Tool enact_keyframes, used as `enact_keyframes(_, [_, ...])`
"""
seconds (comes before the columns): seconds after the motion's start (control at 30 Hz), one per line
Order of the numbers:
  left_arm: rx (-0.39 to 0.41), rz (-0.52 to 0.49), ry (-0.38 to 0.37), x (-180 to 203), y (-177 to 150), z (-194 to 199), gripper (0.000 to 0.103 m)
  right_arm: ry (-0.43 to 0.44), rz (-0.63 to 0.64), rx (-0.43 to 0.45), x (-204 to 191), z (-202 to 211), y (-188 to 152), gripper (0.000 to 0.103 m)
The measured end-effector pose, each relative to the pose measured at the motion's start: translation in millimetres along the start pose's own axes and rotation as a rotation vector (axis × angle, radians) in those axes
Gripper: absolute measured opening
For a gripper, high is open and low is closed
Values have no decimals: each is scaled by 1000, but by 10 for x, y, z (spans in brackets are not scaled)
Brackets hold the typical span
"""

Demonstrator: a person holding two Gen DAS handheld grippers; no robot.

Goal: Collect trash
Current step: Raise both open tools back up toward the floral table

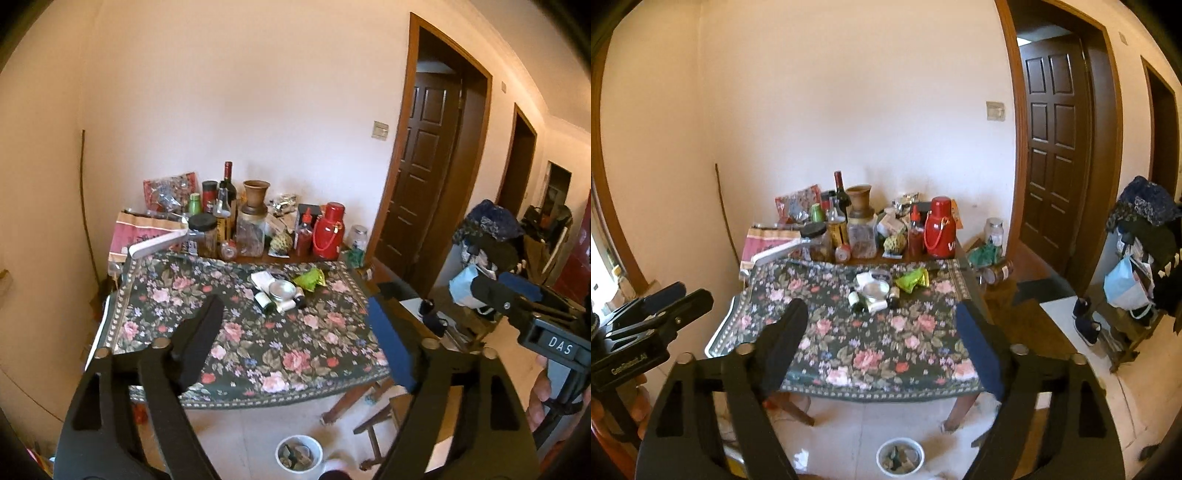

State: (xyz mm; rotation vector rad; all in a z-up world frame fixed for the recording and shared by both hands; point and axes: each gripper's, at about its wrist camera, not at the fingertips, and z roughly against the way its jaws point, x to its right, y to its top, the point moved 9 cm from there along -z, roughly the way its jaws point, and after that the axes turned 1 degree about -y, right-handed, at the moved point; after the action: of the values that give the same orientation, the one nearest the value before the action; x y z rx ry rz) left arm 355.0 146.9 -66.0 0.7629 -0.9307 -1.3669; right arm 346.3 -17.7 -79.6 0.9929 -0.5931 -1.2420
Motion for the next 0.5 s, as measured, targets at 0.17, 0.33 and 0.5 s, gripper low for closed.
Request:
enact_keyframes(0.17, [2,16,45,19,96,-254,93,10,29,6,98,-203,123,85])
enact_keyframes(0.33, [-26,29,76,130,238,-661,93,28,68,-6,273,-508,314,85])
enact_keyframes(0.5, [-27,56,117,231,427,-1021,93,75,79,-46,460,-798,480,85])
